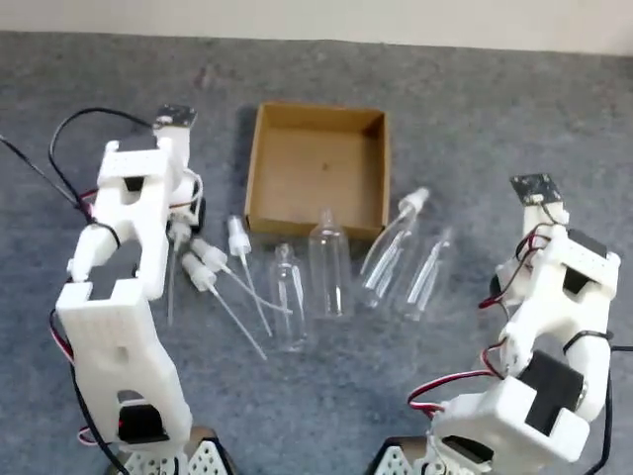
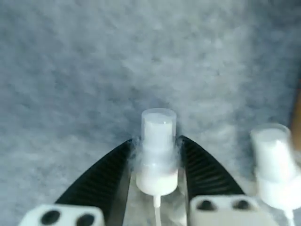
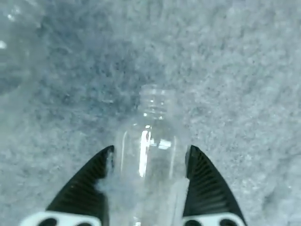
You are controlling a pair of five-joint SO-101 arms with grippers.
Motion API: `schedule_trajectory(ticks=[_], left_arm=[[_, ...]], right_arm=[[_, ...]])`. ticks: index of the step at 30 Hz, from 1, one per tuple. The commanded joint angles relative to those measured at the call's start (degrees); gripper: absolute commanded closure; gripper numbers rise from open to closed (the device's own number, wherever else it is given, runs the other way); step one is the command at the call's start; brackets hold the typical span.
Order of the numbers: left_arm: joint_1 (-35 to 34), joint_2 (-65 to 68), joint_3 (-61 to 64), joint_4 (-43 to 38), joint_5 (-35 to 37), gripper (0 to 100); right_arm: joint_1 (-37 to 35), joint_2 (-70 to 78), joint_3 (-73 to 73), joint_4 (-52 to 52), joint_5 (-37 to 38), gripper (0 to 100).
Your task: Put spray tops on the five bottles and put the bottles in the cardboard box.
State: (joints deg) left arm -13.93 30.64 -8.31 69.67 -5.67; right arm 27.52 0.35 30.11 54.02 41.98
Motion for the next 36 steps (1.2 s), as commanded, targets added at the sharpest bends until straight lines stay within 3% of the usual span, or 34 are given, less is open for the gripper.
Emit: schedule_trajectory(ticks=[1, 4, 9, 15, 22, 29, 36], left_arm=[[-1.3, -0.4, -5.8, -0.4, -1.6, 97], [-1.3, -0.4, -9.7, 3.4, -1.7, 98], [-1.3, -0.5, -19.6, 15.3, -3.2, 100], [-1.4, -8.7, -21.8, 21.1, -4.2, 100], [0.1, -27.4, -3.6, 19.4, -6.9, 100], [1.9, -47.1, 20.7, 9.1, -7.5, 100], [2.1, -59.6, 30.5, 8.4, -10.1, 100]], right_arm=[[-0.4, 0.4, -1.1, -0.7, -2.8, 94.6], [-0.4, 0.3, -1.2, 0.7, -4.1, 92.8], [-0.4, 0.4, -6.8, 8.4, -4.1, 80.0], [-0.6, 0.4, -14.5, 17.4, -4.5, 79.6], [-0.7, 0.9, -18.5, 20.4, -4.5, 79.6], [-2.1, 1.0, -18.4, 17.4, -4.5, 79.6], [-1.9, 7.9, -18.9, 16.7, -4.5, 79.6]])
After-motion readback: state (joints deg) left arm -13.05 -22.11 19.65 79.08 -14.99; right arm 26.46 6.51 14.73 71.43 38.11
